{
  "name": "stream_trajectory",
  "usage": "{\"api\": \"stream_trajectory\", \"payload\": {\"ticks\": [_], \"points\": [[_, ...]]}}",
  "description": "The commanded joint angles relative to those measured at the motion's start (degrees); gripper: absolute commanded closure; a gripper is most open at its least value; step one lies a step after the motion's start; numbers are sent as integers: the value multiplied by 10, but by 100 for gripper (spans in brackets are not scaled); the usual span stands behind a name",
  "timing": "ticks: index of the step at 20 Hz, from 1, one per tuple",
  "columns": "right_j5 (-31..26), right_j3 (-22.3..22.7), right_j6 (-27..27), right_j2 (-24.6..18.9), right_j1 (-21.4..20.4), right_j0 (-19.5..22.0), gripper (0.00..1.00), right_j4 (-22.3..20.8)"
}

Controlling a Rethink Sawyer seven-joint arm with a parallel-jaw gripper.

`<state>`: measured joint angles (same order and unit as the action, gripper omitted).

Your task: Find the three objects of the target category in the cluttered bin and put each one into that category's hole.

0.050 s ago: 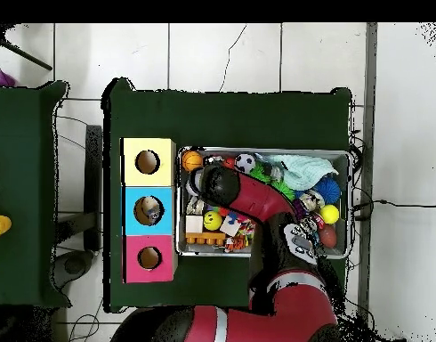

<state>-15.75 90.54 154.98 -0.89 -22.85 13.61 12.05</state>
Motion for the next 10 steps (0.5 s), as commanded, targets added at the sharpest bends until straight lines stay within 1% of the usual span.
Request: {"api": "stream_trajectory", "payload": {"ticks": [1, 4, 10], "points": [[5, 44, 5, -9, 72, 18, 0, -36], [8, 48, 13, -17, 72, 16, 0, -29], [-7, 75, 44, -32, 47, 0, 0, -4]]}}
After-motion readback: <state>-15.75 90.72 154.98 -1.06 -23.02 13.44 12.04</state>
